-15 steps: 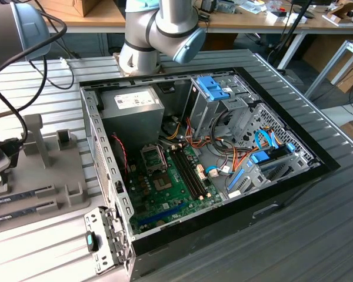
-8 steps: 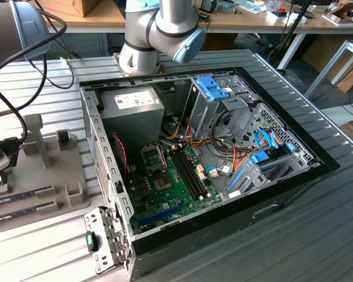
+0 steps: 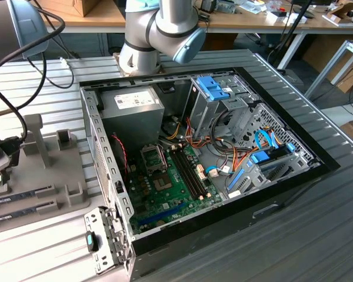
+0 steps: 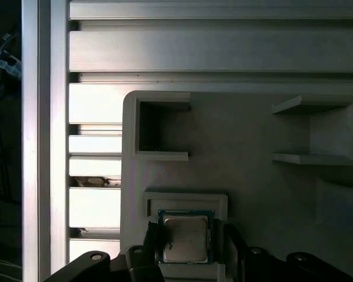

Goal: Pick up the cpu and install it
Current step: 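Pick up the cpu and move it towards the insertion slot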

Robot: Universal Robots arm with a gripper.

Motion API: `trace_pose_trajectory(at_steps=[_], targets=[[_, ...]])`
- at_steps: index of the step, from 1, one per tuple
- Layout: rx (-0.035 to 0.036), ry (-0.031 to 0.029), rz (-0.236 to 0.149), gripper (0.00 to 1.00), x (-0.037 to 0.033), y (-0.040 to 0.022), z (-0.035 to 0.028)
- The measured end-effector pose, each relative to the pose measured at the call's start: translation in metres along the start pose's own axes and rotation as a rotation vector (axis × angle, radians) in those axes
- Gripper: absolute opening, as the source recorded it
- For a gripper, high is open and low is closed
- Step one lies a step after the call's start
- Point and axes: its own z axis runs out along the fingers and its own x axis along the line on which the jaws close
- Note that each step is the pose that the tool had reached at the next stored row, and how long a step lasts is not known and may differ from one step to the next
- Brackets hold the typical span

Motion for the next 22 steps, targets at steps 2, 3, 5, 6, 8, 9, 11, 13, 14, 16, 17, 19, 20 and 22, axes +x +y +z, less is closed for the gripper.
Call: trace_pose_trajectory(at_steps=[2, 3, 5, 6, 8, 9, 11, 13, 14, 16, 17, 19, 20, 22], targets=[[0.0001, -0.0002, 0.0, 0.55, 0.0, 0.0, 0.0], [0.0001, -0.0003, 0.0, 0.55, 0.0, 0.0, 0.0], [0.0002, -0.0001, 0.0, 0.55, 0.0004, 0.0, -0.0002], [0.0003, -0.0001, -0.001, 0.55, 0.0008, 0.0, -0.0002], [0.0003, -0.0006, -0.01, 0.55, 0.0016, 0.0, -0.0001], [0.0005, -0.0012, -0.024, 0.55, 0.0019, 0.0, 0.0], [0.0007, -0.0015, -0.035, 0.55, 0.0019, 0.0, 0.0001], [0.0007, -0.0016, -0.037, 0.55, 0.0024, 0.0, 0.0005], [0.0007, -0.0015, -0.037, 0.55, 0.0025, 0.0, 0.0006], [0.0008, -0.0014, -0.037, 0.55, 0.0026, 0.0, 0.0009], [0.0008, -0.0014, -0.037, 0.55, 0.0026, 0.0, 0.0012], [0.0007, -0.0015, -0.037, 0.55, 0.0026, 0.0, 0.0019], [0.0008, -0.0014, -0.037, 0.55, 0.0026, 0.0, 0.0022], [0.0007, -0.0015, -0.037, 0.55, 0.0027, 0.0001, 0.0027]])
